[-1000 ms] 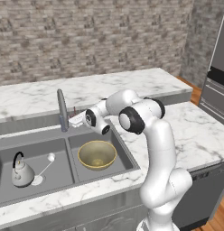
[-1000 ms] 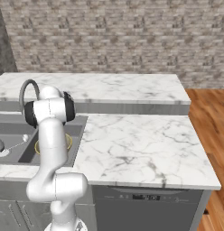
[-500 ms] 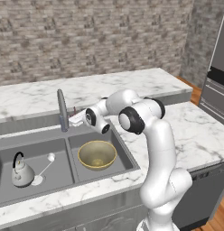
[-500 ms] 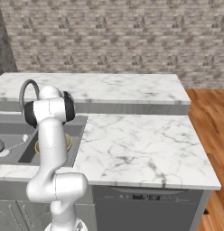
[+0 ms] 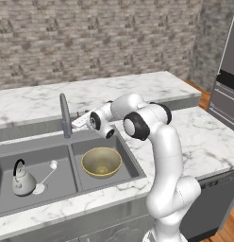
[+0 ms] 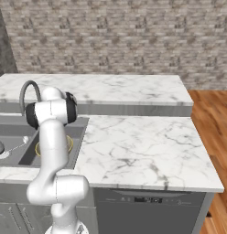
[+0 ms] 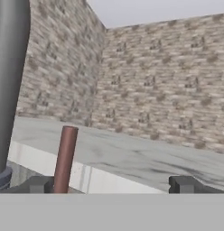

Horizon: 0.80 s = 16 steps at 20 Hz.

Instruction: Pick the kettle and bowl and place them in the sink. Then turn on the water.

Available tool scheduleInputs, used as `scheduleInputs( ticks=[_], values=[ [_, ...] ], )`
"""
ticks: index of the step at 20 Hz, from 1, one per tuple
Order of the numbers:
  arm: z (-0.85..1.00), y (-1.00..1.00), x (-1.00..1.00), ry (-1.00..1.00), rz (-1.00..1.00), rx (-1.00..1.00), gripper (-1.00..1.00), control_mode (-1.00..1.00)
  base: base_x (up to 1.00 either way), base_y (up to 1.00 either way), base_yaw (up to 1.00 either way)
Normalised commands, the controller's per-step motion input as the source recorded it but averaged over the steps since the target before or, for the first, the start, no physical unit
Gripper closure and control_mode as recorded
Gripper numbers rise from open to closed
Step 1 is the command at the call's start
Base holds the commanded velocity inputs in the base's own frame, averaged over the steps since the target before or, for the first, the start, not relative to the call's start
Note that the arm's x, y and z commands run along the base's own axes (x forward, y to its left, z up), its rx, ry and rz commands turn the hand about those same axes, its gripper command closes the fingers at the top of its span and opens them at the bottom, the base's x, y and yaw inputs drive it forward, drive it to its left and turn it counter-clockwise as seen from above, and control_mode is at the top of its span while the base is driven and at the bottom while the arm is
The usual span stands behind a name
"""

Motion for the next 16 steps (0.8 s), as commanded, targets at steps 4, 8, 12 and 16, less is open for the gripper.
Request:
scheduleInputs(
  ticks=[4, 8, 12, 16],
  values=[
    [-0.04, 0.32, 0.2, 0.0, -0.06, 0.0, -1.0, -1.0, 0.0, 0.0, 0.0],
    [-0.02, 0.39, 0.17, 0.0, -0.03, 0.0, -1.0, -1.0, 0.0, 0.0, 0.0],
    [-0.12, 0.42, 0.11, 0.0, -0.02, 0.0, -1.0, -1.0, 0.0, 0.0, 0.0],
    [-0.28, 0.37, 0.13, 0.02, -0.03, 0.0, -1.0, -1.0, 0.0, 0.0, 0.0]
  ],
)
